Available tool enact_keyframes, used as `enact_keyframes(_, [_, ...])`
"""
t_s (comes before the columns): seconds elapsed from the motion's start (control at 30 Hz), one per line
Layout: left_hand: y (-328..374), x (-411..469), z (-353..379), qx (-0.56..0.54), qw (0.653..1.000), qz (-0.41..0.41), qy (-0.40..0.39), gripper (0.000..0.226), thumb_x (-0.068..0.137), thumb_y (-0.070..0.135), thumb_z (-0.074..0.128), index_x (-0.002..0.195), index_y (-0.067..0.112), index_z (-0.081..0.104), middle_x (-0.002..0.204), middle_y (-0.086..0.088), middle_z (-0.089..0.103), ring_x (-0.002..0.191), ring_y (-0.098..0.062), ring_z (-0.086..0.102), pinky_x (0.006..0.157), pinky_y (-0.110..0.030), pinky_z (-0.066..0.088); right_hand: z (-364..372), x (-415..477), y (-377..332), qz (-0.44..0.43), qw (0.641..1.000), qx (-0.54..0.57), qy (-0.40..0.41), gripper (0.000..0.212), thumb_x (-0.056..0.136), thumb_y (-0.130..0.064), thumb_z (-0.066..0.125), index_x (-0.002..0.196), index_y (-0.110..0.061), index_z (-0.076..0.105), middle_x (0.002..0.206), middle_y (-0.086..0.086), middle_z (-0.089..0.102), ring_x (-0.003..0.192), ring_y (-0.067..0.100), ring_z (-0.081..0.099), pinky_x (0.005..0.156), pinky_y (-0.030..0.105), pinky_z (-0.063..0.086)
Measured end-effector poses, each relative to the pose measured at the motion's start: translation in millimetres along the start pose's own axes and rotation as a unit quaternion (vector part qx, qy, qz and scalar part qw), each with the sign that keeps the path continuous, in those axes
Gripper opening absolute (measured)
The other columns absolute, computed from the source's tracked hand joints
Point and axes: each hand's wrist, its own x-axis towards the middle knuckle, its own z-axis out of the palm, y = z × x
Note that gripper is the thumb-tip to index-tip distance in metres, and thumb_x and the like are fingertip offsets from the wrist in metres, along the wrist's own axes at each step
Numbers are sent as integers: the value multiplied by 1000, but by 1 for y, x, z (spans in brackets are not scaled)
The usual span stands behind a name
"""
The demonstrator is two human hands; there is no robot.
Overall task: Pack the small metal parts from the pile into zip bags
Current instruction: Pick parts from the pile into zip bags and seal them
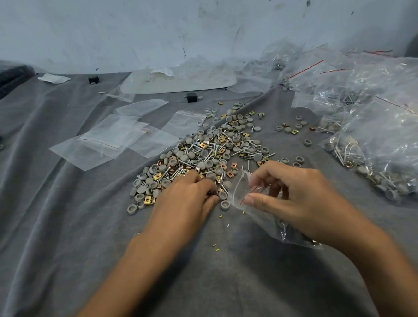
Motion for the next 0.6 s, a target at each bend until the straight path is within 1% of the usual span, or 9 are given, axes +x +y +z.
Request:
enact_keyframes(0.1, [1,-1,0,21,1000,3,10,26,100,42,52,121,32,63,115,8,58,111,-18,57,86,-35,48,0,0,0,2,1000,-3,-7,25,80,-58,72,93,-39,63,92,-25,65,81,5,62,64,14,44])
enact_keyframes(0.23, [-5,1,-2,62,998,-8,27,25,102,35,47,121,27,62,112,5,61,107,-20,58,85,-36,49,-1,0,0,7,1000,2,-2,27,79,-60,71,92,-37,64,90,-23,65,80,6,61,64,15,43])
enact_keyframes(0.37, [-6,3,-5,90,996,-3,22,24,99,32,48,117,27,64,111,6,62,106,-20,60,79,-34,46,-1,0,0,8,1000,7,-7,29,78,-60,69,92,-36,65,91,-22,65,79,7,61,65,18,44])
enact_keyframes(0.47, [-6,4,-8,89,996,-8,23,23,97,32,50,113,28,65,107,7,65,101,-20,62,76,-33,48,-1,0,-1,8,1000,6,-7,28,78,-60,69,93,-36,65,91,-21,65,79,7,61,64,17,44])
enact_keyframes(0.6, [-8,4,-9,76,997,-22,24,20,96,33,50,108,27,65,103,8,68,98,-20,63,77,-38,53,-2,-1,0,11,1000,11,-3,29,77,-60,69,92,-36,65,90,-21,66,79,7,62,64,17,44])
